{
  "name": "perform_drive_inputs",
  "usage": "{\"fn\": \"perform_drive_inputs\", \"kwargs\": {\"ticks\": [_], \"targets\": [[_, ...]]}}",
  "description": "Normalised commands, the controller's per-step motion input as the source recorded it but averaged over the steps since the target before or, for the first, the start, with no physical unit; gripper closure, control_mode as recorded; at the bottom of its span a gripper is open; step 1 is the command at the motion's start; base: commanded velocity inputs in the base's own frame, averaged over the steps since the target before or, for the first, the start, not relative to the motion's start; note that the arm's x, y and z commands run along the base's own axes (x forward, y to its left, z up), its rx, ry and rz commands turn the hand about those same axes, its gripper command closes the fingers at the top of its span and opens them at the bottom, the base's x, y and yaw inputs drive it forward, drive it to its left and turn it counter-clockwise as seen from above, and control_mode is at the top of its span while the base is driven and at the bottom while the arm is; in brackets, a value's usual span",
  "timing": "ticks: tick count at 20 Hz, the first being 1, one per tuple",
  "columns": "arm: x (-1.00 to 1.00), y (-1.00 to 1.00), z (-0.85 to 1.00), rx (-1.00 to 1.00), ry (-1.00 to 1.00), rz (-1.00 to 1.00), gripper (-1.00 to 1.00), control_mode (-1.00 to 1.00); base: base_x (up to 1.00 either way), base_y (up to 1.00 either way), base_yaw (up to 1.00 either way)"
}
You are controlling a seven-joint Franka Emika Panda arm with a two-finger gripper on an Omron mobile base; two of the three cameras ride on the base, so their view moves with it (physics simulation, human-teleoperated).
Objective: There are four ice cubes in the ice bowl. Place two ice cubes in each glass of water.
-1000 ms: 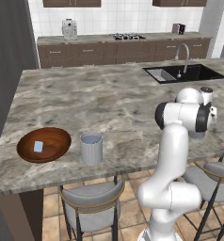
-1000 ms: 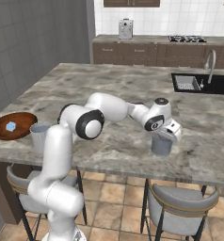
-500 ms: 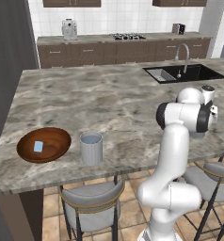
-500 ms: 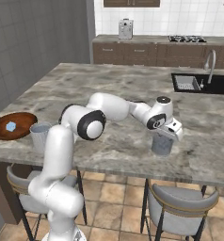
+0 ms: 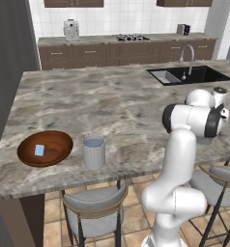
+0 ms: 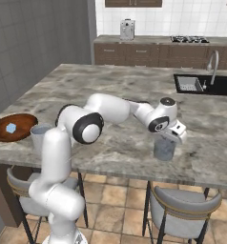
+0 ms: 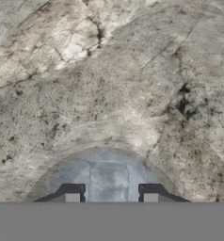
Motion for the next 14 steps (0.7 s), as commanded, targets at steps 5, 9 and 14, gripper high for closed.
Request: {"fn": "perform_drive_inputs", "kwargs": {"ticks": [5,9,14], "targets": [[-0.41,0.24,0.36,0.0,-0.16,0.04,1.0,-1.0,0.0,0.0,0.0],[-1.0,0.55,0.69,-0.15,-0.25,0.19,1.0,-1.0,0.0,0.0,0.0],[-1.0,0.96,0.42,-0.28,-0.11,0.21,1.0,-1.0,0.0,0.0,0.0]]}}
